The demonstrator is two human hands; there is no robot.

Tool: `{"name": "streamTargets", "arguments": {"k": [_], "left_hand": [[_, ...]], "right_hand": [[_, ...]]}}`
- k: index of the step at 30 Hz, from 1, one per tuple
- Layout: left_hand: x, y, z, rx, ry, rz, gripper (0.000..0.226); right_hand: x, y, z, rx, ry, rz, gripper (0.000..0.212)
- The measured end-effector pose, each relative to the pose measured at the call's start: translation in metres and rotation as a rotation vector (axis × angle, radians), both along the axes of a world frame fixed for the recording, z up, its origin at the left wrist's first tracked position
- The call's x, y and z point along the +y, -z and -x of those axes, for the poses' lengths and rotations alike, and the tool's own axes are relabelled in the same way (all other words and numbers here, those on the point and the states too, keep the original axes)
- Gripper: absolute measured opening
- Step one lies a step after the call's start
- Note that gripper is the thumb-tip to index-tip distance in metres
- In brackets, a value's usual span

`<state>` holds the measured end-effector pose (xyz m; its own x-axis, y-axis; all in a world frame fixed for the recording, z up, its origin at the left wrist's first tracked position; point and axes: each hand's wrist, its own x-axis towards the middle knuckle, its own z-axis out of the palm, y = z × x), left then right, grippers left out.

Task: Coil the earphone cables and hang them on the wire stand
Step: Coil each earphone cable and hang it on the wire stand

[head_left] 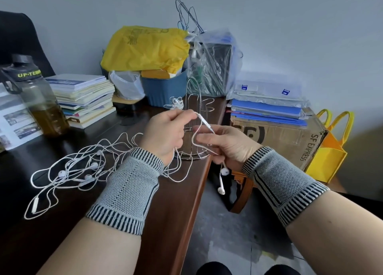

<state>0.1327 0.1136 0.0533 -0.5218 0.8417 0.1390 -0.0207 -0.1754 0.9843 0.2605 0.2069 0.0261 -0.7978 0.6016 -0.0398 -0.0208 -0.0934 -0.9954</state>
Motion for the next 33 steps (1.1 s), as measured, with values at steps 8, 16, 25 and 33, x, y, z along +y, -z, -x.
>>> {"name": "streamTargets", "arguments": {"k": [8, 16, 25, 33], "left_hand": [[0.013, 0.037, 0.044, -0.185, -0.347, 0.046, 0.015], [0.011, 0.052, 0.061, -0.237, -0.42, 0.101, 0.021], [0.0, 0.032, 0.056, -0.206, -0.388, 0.146, 0.02], [0.002, 0.032, 0.061, 0.017, -0.345, 0.237, 0.015]], "right_hand": [[0.037, 0.006, 0.003, -0.201, -0.118, 0.001, 0.021], [0.05, 0.011, -0.002, -0.133, -0.055, 0.241, 0.02], [0.031, 0.014, -0.025, -0.085, 0.191, 0.223, 0.007], [0.023, -0.002, -0.04, 0.013, 0.54, 0.234, 0.006]]}}
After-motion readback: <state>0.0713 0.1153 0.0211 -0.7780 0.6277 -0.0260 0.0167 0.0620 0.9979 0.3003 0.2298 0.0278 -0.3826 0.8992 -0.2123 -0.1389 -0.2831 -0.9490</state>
